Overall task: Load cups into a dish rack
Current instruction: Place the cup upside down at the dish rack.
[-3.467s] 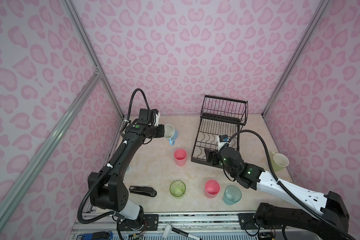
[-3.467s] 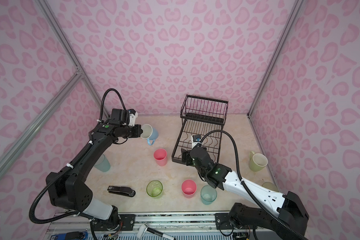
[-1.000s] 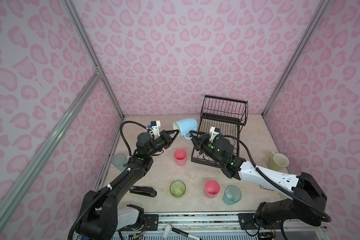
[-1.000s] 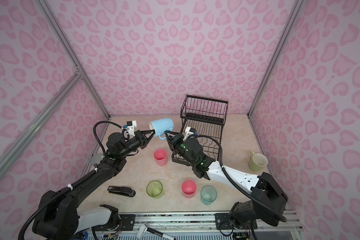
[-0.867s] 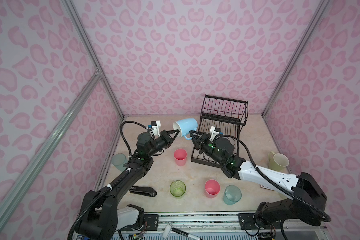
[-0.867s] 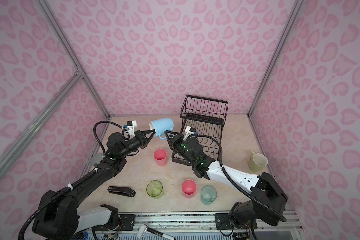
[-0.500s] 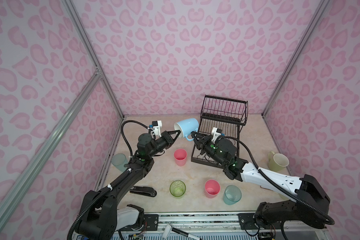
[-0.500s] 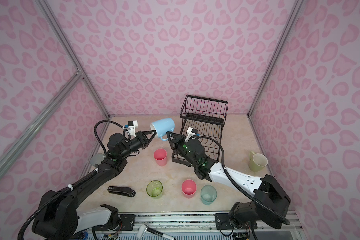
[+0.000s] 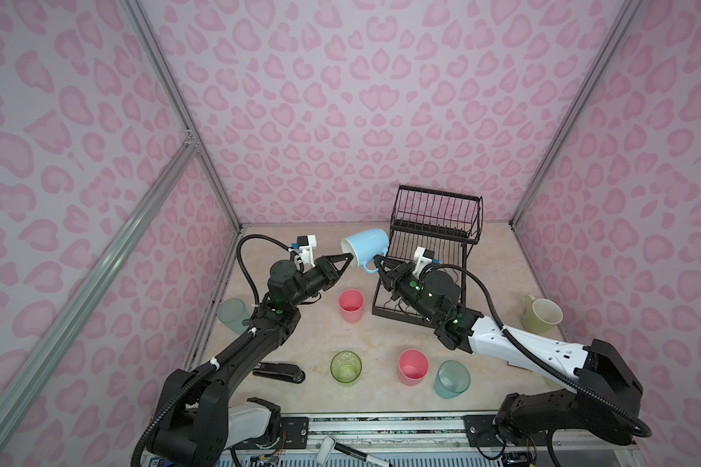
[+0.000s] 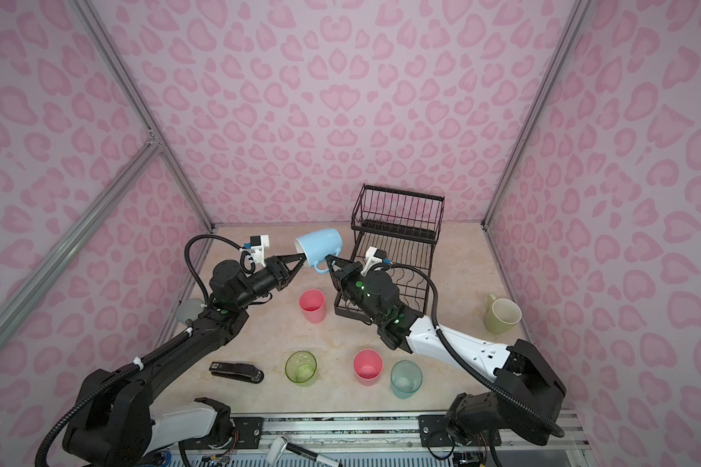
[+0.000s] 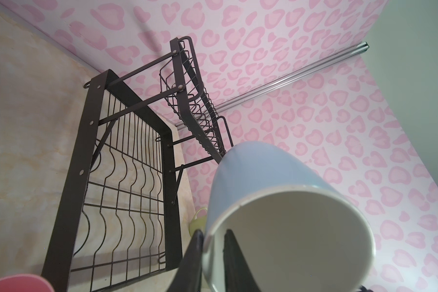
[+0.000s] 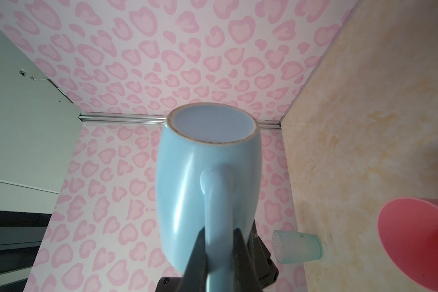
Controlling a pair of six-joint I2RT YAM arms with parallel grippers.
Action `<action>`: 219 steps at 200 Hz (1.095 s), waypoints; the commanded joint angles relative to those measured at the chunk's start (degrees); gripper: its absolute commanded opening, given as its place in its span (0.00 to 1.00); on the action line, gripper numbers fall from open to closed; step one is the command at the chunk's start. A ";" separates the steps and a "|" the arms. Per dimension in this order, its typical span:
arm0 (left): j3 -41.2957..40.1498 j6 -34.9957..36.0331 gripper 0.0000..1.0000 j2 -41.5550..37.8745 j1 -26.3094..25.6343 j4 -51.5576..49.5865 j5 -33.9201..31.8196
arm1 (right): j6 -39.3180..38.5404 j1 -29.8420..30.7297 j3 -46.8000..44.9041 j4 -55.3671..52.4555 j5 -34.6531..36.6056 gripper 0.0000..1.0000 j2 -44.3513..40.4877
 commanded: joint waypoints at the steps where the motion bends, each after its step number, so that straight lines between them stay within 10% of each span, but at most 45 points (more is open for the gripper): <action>1: 0.46 1.36 0.27 0.11 -0.09 2.92 1.41 | -2.68 -0.07 -0.25 4.45 3.06 0.00 0.27; 73: 1.92 4.43 0.62 -0.68 -0.09 -2.63 0.94 | -16.15 -0.06 -2.34 -3.20 11.03 0.00 -5.54; 219: 13.03 23.26 0.92 -1.82 -0.09 -32.65 -6.39 | -46.79 -1.37 -13.87 -11.12 27.60 0.00 -17.44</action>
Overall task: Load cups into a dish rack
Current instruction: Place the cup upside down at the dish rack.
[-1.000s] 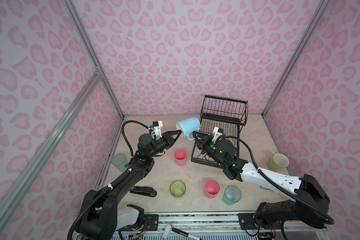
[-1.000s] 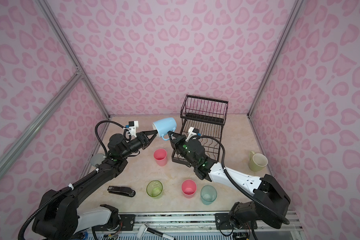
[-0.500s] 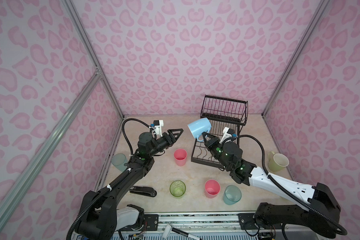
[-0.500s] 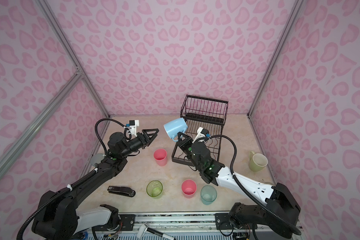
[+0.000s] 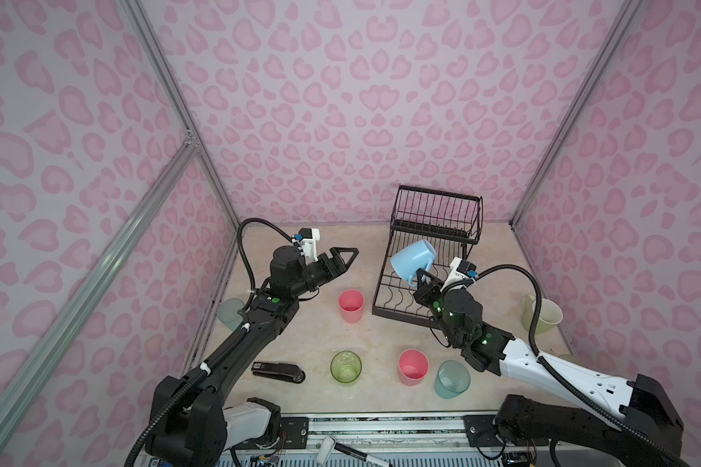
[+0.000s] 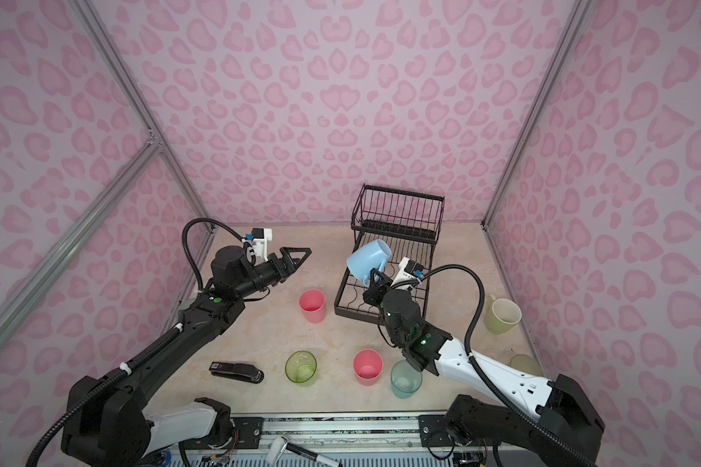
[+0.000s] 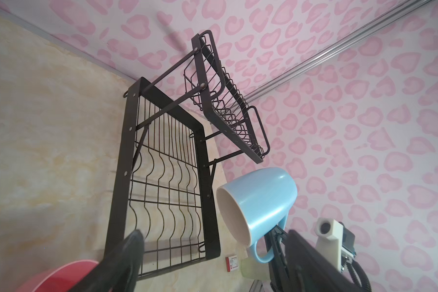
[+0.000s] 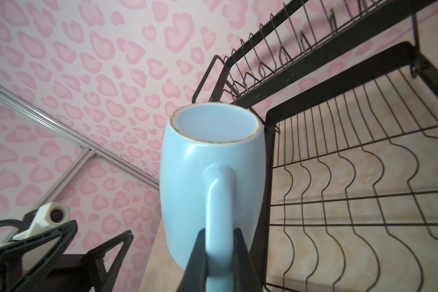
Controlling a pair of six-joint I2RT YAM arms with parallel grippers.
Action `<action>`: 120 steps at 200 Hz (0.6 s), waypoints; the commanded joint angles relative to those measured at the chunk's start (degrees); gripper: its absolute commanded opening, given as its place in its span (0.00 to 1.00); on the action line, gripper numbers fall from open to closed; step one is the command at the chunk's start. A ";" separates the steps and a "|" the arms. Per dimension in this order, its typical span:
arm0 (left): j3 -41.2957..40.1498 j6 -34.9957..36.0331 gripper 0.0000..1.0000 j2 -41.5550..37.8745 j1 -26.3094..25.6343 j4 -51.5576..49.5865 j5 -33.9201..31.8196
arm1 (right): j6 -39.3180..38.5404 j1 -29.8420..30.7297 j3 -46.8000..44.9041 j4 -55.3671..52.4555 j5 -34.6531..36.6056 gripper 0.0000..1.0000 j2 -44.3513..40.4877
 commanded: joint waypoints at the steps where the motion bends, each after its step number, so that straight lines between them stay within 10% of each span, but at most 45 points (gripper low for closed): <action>1: 2.58 6.64 0.92 -0.89 -0.03 -8.30 -2.81 | -8.44 -0.68 -1.90 2.98 3.98 0.00 -1.51; 120: 10.36 18.55 0.95 -3.52 0.02 -24.44 -8.29 | -32.63 -3.46 -10.53 18.08 14.92 0.00 5.11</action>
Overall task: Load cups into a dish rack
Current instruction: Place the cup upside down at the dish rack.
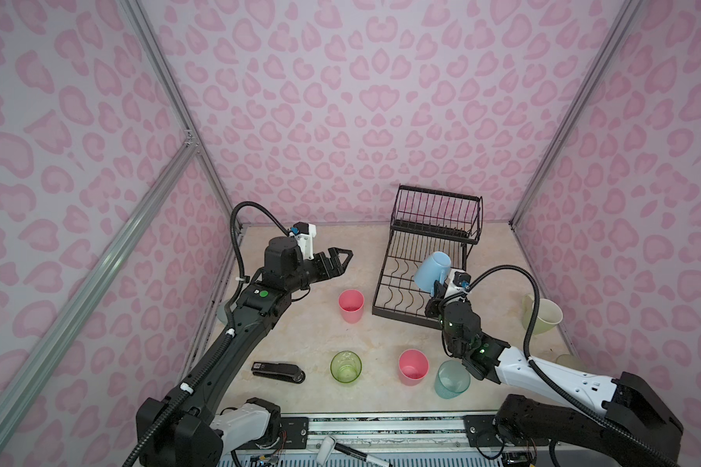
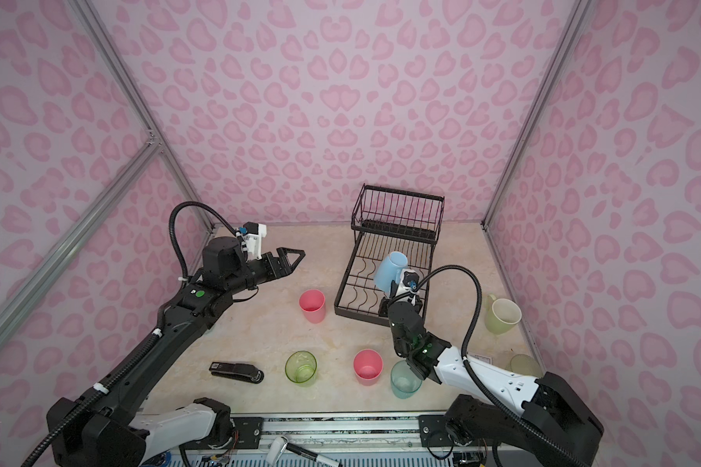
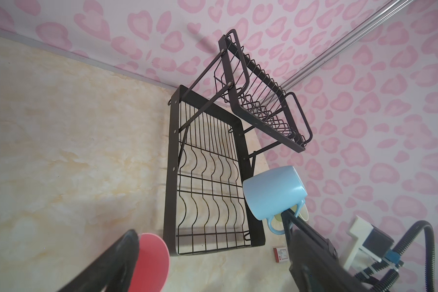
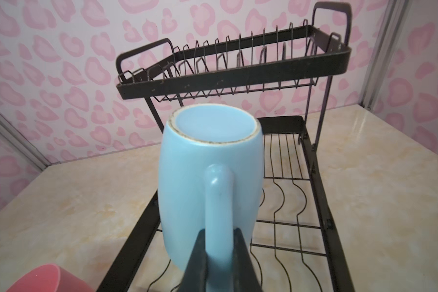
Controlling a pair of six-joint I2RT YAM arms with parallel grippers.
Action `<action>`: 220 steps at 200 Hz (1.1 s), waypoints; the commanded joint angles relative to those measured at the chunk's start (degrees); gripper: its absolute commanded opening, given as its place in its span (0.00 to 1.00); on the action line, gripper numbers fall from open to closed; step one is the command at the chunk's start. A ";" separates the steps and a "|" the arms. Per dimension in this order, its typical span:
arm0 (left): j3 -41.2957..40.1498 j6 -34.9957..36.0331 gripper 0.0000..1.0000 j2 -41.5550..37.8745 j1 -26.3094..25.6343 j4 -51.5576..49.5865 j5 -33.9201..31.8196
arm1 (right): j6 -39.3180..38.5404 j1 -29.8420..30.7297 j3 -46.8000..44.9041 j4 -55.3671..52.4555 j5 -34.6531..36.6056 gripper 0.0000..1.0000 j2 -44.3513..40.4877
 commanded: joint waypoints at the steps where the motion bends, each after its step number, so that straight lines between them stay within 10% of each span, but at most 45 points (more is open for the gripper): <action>1: 1.02 3.08 0.95 -0.55 0.02 -2.04 -1.11 | -5.17 -0.65 -0.13 10.09 4.88 0.00 2.82; 220: 0.64 6.47 0.95 -2.84 0.02 -1.83 -2.27 | -2.39 -15.15 7.48 22.89 7.40 0.00 32.91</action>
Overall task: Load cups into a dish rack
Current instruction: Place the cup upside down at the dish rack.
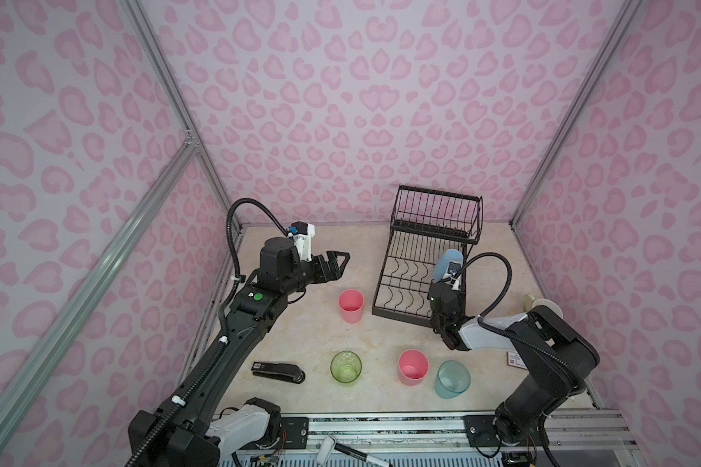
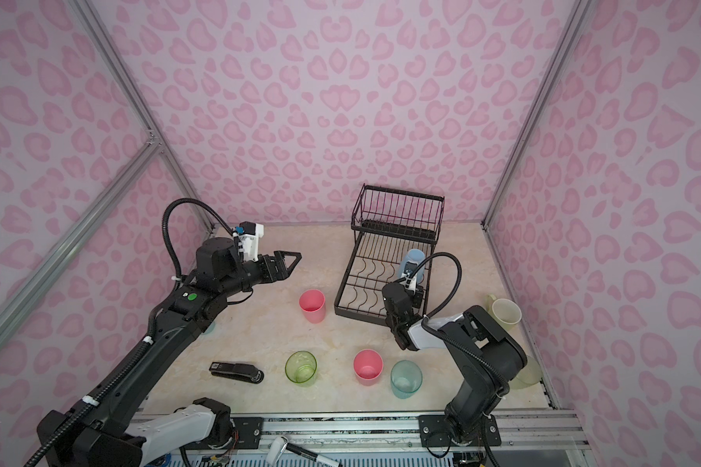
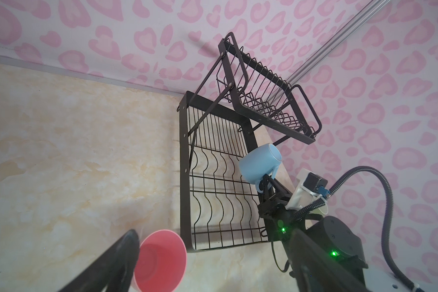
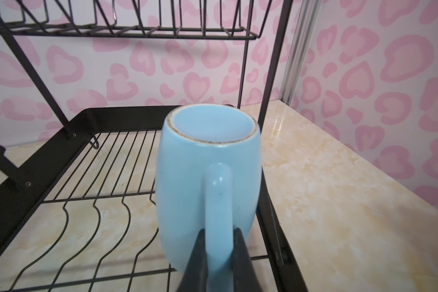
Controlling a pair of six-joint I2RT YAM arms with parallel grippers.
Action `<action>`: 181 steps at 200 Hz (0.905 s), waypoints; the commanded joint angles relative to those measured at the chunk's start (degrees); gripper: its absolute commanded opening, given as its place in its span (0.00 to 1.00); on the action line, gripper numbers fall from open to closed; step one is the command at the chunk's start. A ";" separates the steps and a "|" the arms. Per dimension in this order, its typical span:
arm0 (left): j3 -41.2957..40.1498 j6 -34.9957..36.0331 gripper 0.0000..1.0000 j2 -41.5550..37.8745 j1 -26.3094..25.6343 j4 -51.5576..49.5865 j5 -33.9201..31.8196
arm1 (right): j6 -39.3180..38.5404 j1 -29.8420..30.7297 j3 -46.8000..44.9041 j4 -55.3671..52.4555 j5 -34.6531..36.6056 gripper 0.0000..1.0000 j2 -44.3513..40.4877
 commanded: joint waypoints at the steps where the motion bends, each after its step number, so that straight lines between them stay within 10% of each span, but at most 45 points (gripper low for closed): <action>1: -0.39 0.48 0.95 -0.54 0.02 1.62 -0.11 | 2.42 -1.53 1.05 3.83 -0.35 0.00 1.83; 181: -2.12 -1.00 0.94 -1.16 0.02 3.30 0.41 | 7.39 -6.75 14.08 -15.16 -7.53 0.00 7.20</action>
